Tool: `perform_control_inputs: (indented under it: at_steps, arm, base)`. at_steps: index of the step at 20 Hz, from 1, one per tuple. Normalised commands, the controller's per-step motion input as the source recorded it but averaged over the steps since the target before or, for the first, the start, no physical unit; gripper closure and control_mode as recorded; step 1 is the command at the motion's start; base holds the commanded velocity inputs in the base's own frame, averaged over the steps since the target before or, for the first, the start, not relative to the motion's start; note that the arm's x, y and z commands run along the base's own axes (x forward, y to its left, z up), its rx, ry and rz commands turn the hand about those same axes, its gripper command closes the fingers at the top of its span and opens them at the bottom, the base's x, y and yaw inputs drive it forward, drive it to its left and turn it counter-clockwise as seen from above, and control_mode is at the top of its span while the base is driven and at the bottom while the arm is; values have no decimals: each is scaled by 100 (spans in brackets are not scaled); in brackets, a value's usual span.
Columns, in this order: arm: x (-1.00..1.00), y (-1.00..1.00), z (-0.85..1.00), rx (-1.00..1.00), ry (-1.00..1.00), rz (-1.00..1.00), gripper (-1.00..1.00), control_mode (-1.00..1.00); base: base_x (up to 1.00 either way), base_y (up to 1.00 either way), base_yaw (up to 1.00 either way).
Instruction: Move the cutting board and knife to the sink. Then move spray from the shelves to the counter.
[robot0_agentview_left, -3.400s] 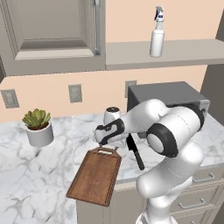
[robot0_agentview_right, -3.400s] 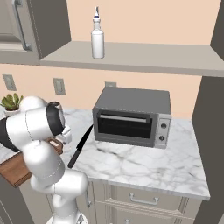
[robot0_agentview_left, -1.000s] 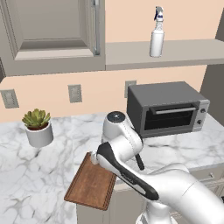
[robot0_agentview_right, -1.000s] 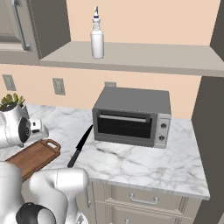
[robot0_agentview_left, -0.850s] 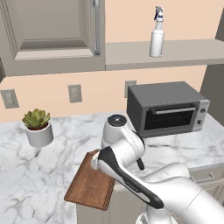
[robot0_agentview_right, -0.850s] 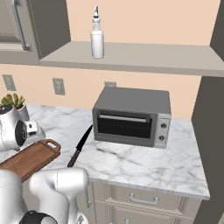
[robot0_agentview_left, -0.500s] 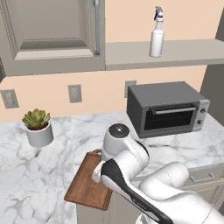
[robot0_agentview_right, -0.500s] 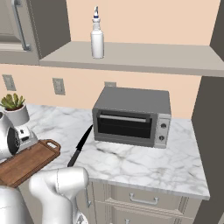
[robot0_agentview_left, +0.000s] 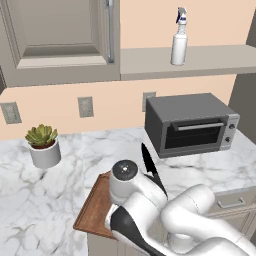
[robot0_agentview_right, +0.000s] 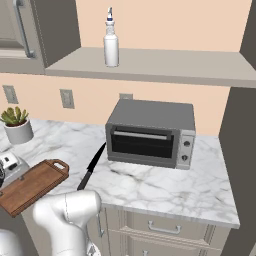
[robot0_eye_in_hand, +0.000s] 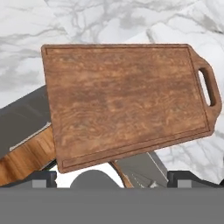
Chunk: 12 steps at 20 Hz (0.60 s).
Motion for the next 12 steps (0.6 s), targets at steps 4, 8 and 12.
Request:
perform_control_inputs:
  at_steps: [4,8,12]
  arm:
    - [-37,12,-4,-6,-1,18,-100,-100]
    - [-27,5,-20,-15,-6,21,-100,-100]
    - [-22,0,-31,-19,-14,22,-100,-100]
  base:
    - [0,0,0]
    - [0,0,0]
    - [0,0,0]
